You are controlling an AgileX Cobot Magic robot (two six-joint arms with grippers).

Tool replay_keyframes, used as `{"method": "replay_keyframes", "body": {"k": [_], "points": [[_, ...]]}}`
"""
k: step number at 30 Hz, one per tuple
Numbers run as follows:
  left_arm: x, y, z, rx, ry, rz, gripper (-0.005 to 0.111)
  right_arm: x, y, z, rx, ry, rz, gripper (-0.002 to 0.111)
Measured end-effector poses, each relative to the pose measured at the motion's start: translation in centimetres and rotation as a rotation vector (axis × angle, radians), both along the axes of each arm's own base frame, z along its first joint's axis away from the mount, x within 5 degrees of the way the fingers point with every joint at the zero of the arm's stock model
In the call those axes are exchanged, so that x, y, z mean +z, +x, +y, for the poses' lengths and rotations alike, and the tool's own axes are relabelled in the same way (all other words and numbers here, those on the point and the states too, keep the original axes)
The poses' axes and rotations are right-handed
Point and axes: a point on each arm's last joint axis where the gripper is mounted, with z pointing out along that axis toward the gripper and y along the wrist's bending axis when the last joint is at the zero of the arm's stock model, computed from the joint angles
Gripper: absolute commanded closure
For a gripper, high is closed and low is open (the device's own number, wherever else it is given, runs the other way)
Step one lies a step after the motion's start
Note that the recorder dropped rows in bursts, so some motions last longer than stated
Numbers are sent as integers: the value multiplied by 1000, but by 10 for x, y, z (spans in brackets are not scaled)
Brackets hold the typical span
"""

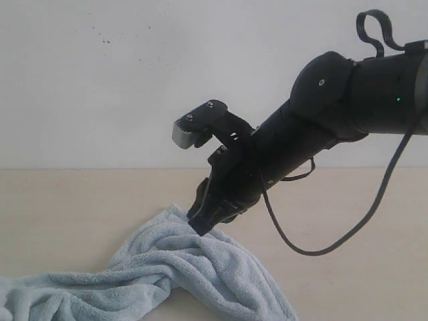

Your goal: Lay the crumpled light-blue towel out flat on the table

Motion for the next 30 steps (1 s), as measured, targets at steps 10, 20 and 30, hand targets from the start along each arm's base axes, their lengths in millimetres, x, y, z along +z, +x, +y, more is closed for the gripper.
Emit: {"method": "replay_keyframes", "body": {"k": [10,20,30], "points": [[-1,-43,-16,-186,-104,-35,98,-42,53,-45,-214,-45,-19,108],[-4,-49,-24,-312,-72,-1,98,-69,101,-7,-65,15,131,108],[-4,-49,-24,-325,-45,-7,98,-119,129,31,47,158,276,108]]}}
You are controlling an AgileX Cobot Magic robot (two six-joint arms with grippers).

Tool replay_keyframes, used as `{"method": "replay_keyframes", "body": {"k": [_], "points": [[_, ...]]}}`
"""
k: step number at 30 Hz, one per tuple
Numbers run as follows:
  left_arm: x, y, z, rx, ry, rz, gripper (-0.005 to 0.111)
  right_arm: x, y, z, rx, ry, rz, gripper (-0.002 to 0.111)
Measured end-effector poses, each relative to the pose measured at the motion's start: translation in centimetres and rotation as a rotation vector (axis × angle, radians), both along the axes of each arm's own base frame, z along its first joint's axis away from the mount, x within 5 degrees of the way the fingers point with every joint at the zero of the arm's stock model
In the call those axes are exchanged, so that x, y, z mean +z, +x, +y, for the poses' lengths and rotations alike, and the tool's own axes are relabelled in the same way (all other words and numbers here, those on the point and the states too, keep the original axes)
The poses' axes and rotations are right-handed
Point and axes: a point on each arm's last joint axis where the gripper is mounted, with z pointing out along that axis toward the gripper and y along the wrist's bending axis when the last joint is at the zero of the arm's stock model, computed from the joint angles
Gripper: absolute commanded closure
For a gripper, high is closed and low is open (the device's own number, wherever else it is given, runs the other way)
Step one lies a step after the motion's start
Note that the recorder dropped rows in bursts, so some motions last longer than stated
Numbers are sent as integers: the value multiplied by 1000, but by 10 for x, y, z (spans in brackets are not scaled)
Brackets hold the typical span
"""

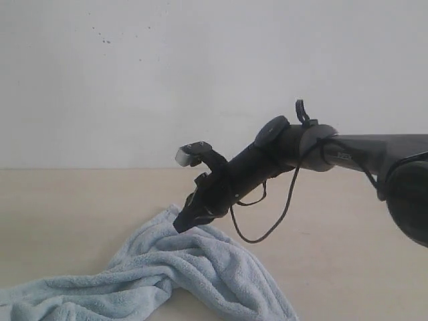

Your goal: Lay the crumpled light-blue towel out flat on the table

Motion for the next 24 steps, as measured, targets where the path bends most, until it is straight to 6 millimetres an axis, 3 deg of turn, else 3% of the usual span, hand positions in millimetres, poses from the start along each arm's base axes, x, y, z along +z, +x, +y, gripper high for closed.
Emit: {"method": "replay_keyframes", "body": {"k": [5,14,18,24], "points": [[0,0,0,-1,2,-1,98,-33,1,0,-15,-34,60,108],[0,0,0,-1,2,-1,98,-38,12,-24,-151,-239,73,108],[0,0,0,-2,3,-2,98,-41,21,-65,-219,-254,179,108],[0,0,0,-4,8,-4,98,-45,24,-155,-356,-236,381,108]]}}
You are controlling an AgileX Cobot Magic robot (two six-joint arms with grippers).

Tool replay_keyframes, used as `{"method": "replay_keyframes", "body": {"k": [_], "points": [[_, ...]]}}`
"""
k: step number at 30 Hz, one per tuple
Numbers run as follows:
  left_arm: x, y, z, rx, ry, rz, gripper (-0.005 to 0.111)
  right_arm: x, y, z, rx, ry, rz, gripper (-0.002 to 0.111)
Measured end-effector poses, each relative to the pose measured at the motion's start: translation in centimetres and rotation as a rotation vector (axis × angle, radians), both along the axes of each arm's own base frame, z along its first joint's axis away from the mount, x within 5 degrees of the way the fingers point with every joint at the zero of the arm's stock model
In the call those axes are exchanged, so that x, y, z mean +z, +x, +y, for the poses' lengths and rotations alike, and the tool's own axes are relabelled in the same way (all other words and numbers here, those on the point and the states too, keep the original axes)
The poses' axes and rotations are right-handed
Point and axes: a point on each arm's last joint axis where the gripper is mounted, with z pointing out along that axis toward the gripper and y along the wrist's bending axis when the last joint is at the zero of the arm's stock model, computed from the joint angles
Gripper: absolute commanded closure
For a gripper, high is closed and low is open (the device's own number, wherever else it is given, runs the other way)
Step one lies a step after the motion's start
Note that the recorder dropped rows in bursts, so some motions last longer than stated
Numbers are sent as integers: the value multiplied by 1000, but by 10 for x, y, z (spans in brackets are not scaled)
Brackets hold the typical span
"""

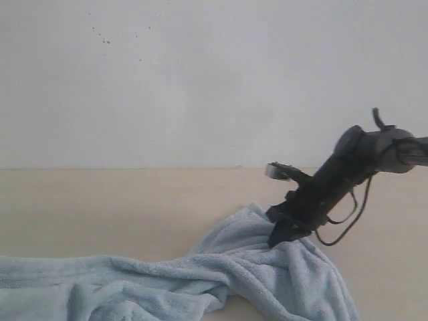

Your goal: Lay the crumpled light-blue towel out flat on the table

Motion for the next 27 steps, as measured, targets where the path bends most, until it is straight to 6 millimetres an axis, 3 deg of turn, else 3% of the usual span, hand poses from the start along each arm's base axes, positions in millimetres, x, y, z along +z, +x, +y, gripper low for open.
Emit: {"method": "replay_keyframes", "body": {"k": [4,7,11,13,16,18,19,23,24,27], "points": [[0,0,0,-1,1,-1,98,4,-7,-44,-70,1,41,108],[0,0,0,-1,1,-1,98,17,-11,-66,-91,-17,15,108],[0,-1,0,-23,1,-1,98,60,-13,-81,-120,-5,-74,108],[0,-1,-1,-37,1,-1,98,91,-19,-78,-110,39,-98,108],[0,-2,-1,-57,1,-1,98,118,-28,-76,-110,67,-133,108],[0,-3,-1,-76,1,-1,98,128,-47,-81,-97,-3,-125,108],[0,-3,-1,-86,1,-3,98,126,-69,-85,-91,-71,-78,108],[0,-5,-2,-133,7,-6,98,96,-143,-89,-115,-163,19,106],[-1,-5,-2,-147,9,-5,98,86,-162,-87,-119,-185,16,102],[-3,-7,-3,-175,22,19,98,72,-196,-78,-110,-221,-8,79]]}}
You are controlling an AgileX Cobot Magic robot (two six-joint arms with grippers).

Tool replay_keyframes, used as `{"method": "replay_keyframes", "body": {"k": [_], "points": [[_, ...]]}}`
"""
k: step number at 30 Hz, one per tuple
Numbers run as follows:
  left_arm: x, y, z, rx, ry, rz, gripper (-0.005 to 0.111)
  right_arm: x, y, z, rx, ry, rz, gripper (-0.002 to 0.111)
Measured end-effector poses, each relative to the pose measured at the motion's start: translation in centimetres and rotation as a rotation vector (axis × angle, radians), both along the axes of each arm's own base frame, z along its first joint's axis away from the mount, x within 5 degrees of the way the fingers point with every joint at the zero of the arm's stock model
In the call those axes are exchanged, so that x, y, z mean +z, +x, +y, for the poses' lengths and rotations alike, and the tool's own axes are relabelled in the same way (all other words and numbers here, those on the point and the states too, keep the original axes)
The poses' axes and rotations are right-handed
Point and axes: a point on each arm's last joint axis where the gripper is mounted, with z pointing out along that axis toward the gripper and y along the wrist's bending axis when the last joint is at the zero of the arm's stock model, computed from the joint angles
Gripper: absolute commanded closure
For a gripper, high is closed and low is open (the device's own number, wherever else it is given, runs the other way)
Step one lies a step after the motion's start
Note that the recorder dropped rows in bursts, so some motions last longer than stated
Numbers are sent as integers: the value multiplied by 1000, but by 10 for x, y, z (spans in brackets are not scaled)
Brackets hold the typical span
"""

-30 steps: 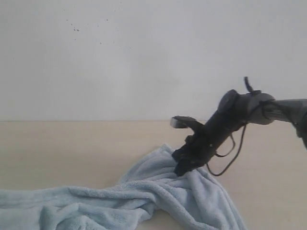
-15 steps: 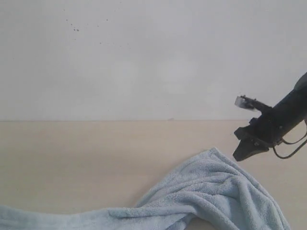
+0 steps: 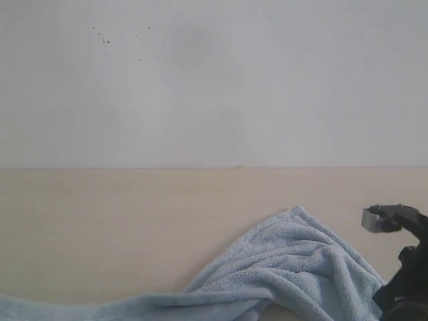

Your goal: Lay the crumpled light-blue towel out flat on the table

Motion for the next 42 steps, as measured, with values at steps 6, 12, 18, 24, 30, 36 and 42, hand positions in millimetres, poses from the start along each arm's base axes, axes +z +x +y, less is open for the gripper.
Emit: {"method": "replay_keyframes", "body": {"k": [6,12,18,24,30,36,42], "points": [[-1,-1,0,-9,8,17,98,-18,-27,14,77,-116,-46,73],[-1,-1,0,-9,8,17,98,-23,-26,8,66,-234,-91,73],[-1,-1,0,-9,8,17,98,-23,-24,5,52,-264,-110,73],[-2,-1,0,-10,9,18,98,-29,-23,5,46,-269,-97,73],[-2,-1,0,-10,9,18,98,-43,-22,5,54,-276,-40,73],[-2,-1,0,-10,9,18,98,-50,-20,5,56,-288,-18,101],[-5,-4,0,-41,48,43,98,-50,-19,4,19,-295,-19,108]]}}
